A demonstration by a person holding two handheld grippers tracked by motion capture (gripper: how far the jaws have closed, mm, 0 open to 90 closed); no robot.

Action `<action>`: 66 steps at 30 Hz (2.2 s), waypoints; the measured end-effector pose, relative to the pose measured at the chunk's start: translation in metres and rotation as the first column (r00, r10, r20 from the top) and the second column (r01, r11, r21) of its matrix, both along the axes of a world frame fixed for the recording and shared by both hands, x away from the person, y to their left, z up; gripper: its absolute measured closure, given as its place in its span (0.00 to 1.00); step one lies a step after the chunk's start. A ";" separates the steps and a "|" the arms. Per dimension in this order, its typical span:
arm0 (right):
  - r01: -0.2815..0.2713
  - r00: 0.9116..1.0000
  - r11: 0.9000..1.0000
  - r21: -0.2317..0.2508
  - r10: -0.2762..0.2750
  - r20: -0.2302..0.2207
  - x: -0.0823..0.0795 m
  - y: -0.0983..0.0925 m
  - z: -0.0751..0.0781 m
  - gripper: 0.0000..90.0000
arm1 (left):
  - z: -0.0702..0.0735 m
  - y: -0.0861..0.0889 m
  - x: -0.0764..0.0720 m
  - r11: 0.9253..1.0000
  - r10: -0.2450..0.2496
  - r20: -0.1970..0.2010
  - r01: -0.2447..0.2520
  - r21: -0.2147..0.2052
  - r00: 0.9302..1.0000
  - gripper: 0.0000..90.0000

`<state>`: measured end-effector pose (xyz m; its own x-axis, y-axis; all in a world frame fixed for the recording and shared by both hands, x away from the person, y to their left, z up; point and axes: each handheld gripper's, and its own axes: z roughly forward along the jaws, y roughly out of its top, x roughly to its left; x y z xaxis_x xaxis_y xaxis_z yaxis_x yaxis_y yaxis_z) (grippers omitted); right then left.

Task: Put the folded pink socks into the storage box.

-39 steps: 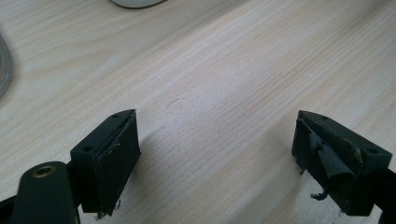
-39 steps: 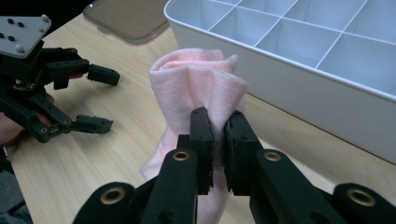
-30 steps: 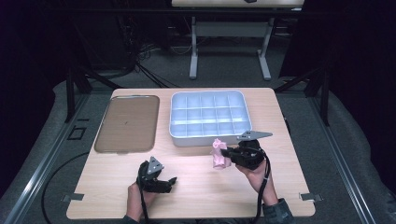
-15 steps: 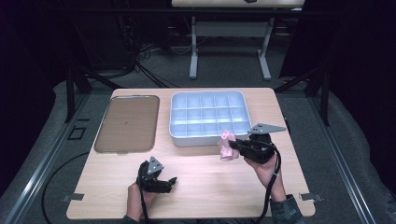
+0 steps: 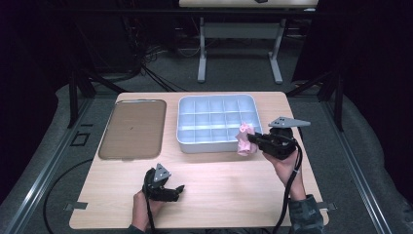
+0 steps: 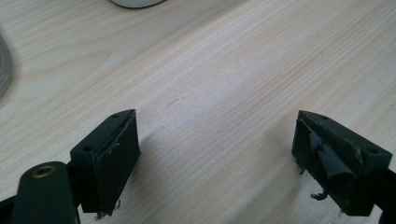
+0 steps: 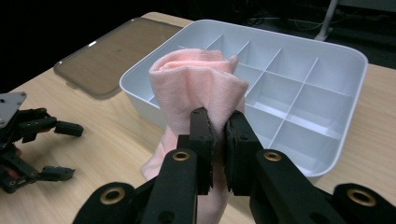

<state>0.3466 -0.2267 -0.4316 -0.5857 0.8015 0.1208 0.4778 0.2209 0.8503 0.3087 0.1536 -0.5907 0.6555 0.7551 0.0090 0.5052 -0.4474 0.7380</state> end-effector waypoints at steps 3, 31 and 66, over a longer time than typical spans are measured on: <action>0.014 1.000 1.000 0.000 -0.014 0.011 0.004 -0.004 0.005 0.93 | 0.000 0.000 0.000 1.000 0.003 -0.002 -0.003 -0.003 1.000 0.16; 0.124 0.992 0.991 -0.058 -0.122 0.027 0.058 -0.017 0.004 0.92 | 0.000 0.000 0.000 1.000 0.001 -0.002 -0.001 -0.004 1.000 0.16; 0.162 0.983 0.958 -0.236 -0.178 -0.047 0.107 -0.005 -0.044 0.92 | 0.000 0.000 0.000 1.000 0.000 -0.002 0.000 -0.003 1.000 0.16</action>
<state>0.4537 -0.2315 -0.4760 -0.4351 0.8993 -0.0440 0.5795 0.3171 0.7508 0.3086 0.1532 -0.5909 0.6553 0.7554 0.0052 0.5067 -0.4447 0.7386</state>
